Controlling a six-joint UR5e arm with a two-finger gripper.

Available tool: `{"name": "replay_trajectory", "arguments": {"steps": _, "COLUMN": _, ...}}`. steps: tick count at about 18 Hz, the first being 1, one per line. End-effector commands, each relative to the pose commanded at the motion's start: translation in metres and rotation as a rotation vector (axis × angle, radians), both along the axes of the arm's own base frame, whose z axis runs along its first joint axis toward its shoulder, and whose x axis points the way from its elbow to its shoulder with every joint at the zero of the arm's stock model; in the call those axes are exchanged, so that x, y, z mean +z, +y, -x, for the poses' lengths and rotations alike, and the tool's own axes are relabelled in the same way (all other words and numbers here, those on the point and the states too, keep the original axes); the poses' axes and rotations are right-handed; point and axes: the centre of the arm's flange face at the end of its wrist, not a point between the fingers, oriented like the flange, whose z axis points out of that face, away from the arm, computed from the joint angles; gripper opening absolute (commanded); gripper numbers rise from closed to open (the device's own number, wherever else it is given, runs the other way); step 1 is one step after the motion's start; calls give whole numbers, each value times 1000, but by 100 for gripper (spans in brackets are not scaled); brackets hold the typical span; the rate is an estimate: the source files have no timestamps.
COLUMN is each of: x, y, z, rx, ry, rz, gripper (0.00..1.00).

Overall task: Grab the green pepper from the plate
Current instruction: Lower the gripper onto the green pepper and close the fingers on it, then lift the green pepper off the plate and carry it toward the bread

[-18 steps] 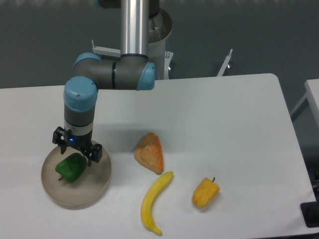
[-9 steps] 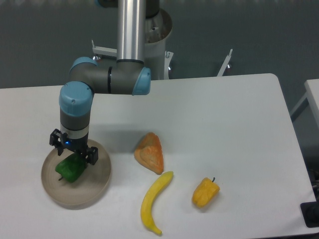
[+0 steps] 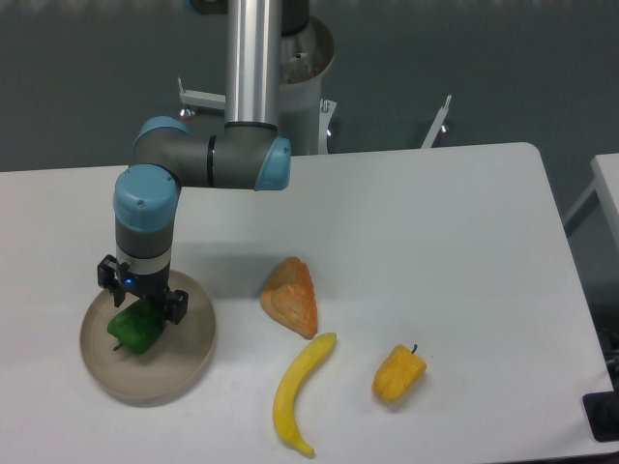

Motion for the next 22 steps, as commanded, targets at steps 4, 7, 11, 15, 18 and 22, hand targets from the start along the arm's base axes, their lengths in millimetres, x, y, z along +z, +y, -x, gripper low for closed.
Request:
{"name": "replay_trajectory", "arguments": {"steps": 4, "x": 2, "y": 0, "z": 0, "rx": -4, "ry": 2, "rz": -4, "gripper": 44}}
{"name": "replay_trajectory", "arguments": {"steps": 7, "x": 7, "y": 0, "z": 1, "rx": -12, "ry": 6, "rz": -14, "gripper": 43}}
{"name": "replay_trajectory", "arguments": {"steps": 11, "x": 26, "y": 4, "z": 5, "rx": -26, "ry": 17, "rz": -49, "gripper": 41}}
{"name": "replay_trajectory", "arguments": {"steps": 15, "x": 61, "y": -5, "z": 57, "rx": -42, "ry": 62, "rz": -100, "gripper": 40}}
{"name": "replay_trajectory", "arguments": {"steps": 18, "x": 78, "y": -18, "z": 119, "rx": -58, "ry": 116, "rz": -128, "gripper": 40}}
{"name": "replay_trajectory", "arguments": {"steps": 22, "x": 86, "y": -44, "z": 209, "rx": -111, "ry": 183, "rz": -128, "gripper": 40}}
